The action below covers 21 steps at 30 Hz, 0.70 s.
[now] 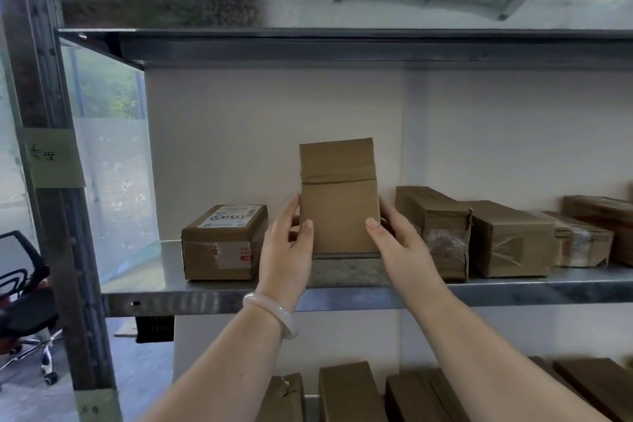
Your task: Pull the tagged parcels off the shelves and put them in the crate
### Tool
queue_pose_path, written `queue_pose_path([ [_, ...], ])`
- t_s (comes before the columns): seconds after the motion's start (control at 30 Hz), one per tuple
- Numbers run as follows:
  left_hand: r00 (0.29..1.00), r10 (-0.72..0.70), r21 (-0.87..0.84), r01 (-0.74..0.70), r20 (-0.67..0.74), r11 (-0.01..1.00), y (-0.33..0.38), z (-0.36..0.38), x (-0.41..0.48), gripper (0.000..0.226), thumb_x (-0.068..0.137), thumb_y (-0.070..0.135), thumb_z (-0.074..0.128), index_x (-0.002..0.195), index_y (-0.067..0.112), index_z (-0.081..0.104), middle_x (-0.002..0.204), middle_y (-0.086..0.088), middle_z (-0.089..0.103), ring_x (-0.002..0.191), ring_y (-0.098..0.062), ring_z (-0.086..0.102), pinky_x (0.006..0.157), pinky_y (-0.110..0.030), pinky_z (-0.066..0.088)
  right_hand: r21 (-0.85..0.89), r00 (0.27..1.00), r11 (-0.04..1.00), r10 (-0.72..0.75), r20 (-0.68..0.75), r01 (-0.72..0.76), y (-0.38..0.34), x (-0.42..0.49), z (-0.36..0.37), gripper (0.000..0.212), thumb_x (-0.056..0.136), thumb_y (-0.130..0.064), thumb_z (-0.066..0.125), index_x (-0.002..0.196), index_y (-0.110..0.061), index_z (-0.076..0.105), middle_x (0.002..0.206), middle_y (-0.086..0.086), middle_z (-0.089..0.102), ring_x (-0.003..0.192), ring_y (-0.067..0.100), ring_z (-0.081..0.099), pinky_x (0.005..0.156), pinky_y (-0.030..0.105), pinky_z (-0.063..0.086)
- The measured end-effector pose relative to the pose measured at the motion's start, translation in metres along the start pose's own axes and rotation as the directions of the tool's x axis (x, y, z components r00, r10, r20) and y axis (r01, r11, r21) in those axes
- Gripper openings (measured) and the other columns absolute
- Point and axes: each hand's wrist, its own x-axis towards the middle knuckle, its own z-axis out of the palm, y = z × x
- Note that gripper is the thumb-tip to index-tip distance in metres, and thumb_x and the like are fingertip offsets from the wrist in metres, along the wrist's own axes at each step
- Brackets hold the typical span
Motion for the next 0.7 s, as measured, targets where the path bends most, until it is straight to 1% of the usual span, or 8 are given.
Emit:
queue_pose_path([
  [0.07,0.998,0.037,-0.021,-0.036,0.044,0.999,0.003,-0.002,-0.003,0.051,0.096,0.035,0.059,0.140,0.048,0.038,0.127,0.010,0.058,0.106,0.004,0.058,0.092,-0.028,0.052,-0.056,0.999,0.998,-0.039,-0.031,0.038,-0.002,-0.005,0.003,0.046,0.097,-0.032,0.054,0.141,-0.041,0.044,0.131,-0.019,0.049,0.115,-0.011,0.047,0.085,0.006,0.042],
  [0.17,0.995,0.005,0.022,-0.007,0.101,1.000,0.010,-0.002,-0.004,0.100,0.070,0.069,0.068,0.152,0.038,0.020,0.148,0.006,0.040,0.131,-0.009,0.044,0.108,-0.038,0.043,-0.097,0.992,0.989,-0.117,-0.035,0.113,-0.005,-0.015,0.007,0.041,0.097,-0.032,0.053,0.133,-0.050,0.046,0.129,-0.028,0.042,0.115,-0.021,0.039,0.077,-0.004,0.037],
  [0.23,0.989,-0.057,0.075,0.047,0.139,0.996,0.018,-0.001,-0.003,0.128,0.049,0.085,0.065,0.153,0.042,0.005,0.153,0.008,0.022,0.131,-0.009,0.033,0.109,-0.032,0.034,-0.109,0.987,0.982,-0.159,-0.013,0.156,-0.008,-0.020,0.011,0.040,0.097,-0.030,0.054,0.128,-0.055,0.048,0.126,-0.037,0.040,0.119,-0.020,0.036,0.081,-0.003,0.037],
  [0.3,0.981,-0.090,0.098,0.074,0.170,0.992,0.024,0.001,-0.003,0.137,0.041,0.085,0.066,0.152,0.046,-0.002,0.150,0.016,0.011,0.127,-0.009,0.028,0.102,-0.027,0.028,-0.151,0.979,0.968,-0.202,0.007,0.201,-0.010,-0.024,0.014,0.041,0.097,-0.031,0.054,0.125,-0.060,0.047,0.124,-0.042,0.039,0.123,-0.016,0.035,0.087,0.003,0.040],
  [0.47,0.976,-0.087,-0.100,0.109,0.202,0.989,0.023,-0.004,-0.006,0.120,0.055,0.060,0.085,0.150,0.047,0.013,0.141,0.011,0.024,0.126,-0.008,0.035,0.104,-0.032,0.035,-0.337,0.959,0.906,-0.282,-0.028,0.257,-0.018,-0.035,0.012,0.037,0.093,-0.042,0.053,0.128,-0.051,0.053,0.142,-0.021,0.037,0.137,0.001,0.029,0.106,0.026,0.037],
  [0.53,0.957,-0.063,-0.294,0.149,0.283,0.944,0.026,-0.005,-0.008,0.113,0.054,0.053,0.086,0.147,0.043,0.023,0.146,0.003,0.040,0.128,-0.015,0.049,0.103,-0.039,0.047,-0.383,0.934,0.882,-0.339,-0.112,0.274,-0.024,-0.040,0.007,0.041,0.094,-0.028,0.059,0.127,-0.051,0.052,0.142,-0.017,0.038,0.134,-0.002,0.031,0.102,0.019,0.041],
  [0.6,0.913,-0.011,-0.452,0.212,0.407,0.866,0.034,-0.003,-0.013,0.102,0.062,0.041,0.089,0.145,0.039,0.030,0.134,-0.003,0.058,0.115,-0.019,0.064,0.084,-0.033,0.058,-0.386,0.918,0.888,-0.345,-0.198,0.250,-0.032,-0.049,-0.001,0.049,0.093,-0.020,0.062,0.127,-0.053,0.049,0.139,-0.015,0.039,0.128,-0.005,0.038,0.092,0.012,0.046],
  [0.7,0.842,0.052,-0.537,0.294,0.537,0.790,0.045,0.010,-0.026,0.081,0.075,0.029,0.079,0.143,0.039,0.036,0.122,0.001,0.069,0.106,-0.016,0.069,0.077,-0.027,0.058,-0.321,0.921,0.932,-0.266,-0.284,0.170,-0.043,-0.074,-0.017,0.047,0.092,-0.027,0.062,0.127,-0.056,0.049,0.132,-0.018,0.049,0.117,0.005,0.054,0.084,0.025,0.055],
])
